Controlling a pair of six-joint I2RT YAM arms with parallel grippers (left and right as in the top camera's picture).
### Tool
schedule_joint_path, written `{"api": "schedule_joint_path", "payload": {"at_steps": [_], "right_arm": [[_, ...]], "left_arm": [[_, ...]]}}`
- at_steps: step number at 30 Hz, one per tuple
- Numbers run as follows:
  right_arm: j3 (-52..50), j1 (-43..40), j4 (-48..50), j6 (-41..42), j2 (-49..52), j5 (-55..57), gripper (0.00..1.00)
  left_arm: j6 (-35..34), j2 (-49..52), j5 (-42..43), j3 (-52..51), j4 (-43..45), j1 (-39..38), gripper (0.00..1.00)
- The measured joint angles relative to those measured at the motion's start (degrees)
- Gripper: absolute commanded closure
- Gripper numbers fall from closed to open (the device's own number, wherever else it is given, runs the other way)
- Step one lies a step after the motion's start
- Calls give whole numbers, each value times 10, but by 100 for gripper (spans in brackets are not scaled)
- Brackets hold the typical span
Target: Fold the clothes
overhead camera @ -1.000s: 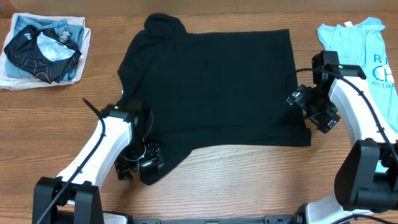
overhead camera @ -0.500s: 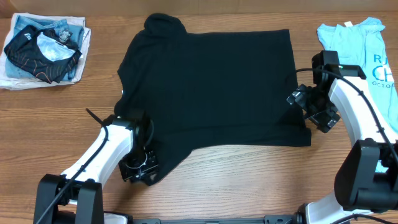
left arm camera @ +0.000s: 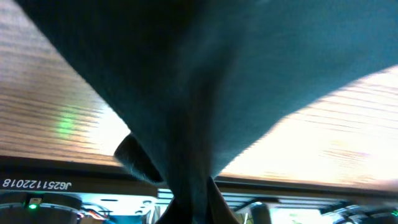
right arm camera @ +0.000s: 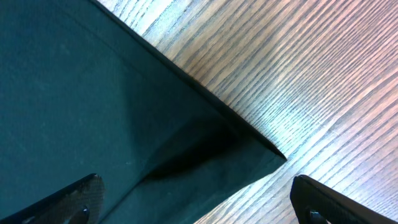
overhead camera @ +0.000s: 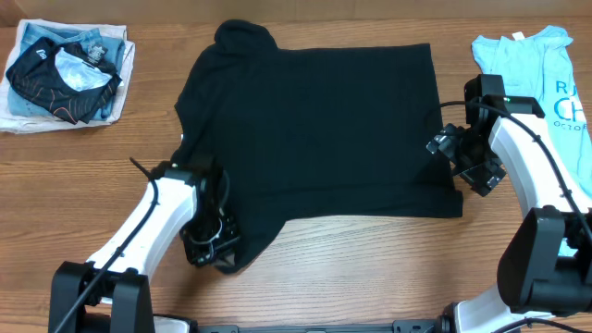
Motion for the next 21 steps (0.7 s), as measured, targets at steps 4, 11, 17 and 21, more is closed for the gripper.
{"api": "schedule_joint_path", "payload": {"at_steps": [4,11,17,21], "right_arm": [[0,0,1,0,0,0,0],[0,0,8,0,0,-3,1],[-5,0,30,2,0,-9,1],[-18,0,44,2,0,-15,1]], "left_arm": [[2,0,5,63,-11,0,96],[3,0,8,116,35,2,96],[-5,0,5,116,134,39,96],[-12,0,-2,117,190,67,96]]}}
